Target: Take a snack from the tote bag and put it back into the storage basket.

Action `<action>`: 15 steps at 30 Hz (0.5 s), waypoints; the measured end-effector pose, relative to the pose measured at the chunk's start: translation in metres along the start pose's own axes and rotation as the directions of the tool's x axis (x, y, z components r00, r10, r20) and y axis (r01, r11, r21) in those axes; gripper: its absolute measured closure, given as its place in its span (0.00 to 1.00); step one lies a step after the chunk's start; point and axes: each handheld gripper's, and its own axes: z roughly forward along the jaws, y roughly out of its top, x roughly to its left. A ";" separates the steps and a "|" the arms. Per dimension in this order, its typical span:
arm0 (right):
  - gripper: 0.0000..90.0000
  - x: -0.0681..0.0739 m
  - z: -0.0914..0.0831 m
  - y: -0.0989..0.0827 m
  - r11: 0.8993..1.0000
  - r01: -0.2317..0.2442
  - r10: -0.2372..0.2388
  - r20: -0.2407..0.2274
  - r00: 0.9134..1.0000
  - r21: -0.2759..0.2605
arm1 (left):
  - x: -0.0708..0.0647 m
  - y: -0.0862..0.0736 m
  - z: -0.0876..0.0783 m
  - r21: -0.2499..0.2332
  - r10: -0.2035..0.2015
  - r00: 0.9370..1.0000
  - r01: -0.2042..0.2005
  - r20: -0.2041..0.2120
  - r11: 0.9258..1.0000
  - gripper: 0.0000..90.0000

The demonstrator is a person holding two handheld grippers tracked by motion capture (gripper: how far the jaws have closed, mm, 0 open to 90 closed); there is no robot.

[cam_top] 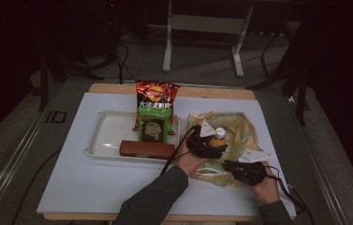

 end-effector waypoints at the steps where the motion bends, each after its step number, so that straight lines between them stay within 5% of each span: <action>1: 0.87 0.000 0.000 0.000 1.000 0.000 0.000 0.000 1.000 0.000 | 0.000 0.000 0.000 -0.003 0.000 1.000 0.000 -0.002 1.000 0.30; 15: 0.87 -0.001 0.001 -0.001 1.000 -0.004 0.004 -0.007 1.000 0.007 | 0.000 0.000 0.001 0.000 0.007 1.000 -0.007 0.001 1.000 0.32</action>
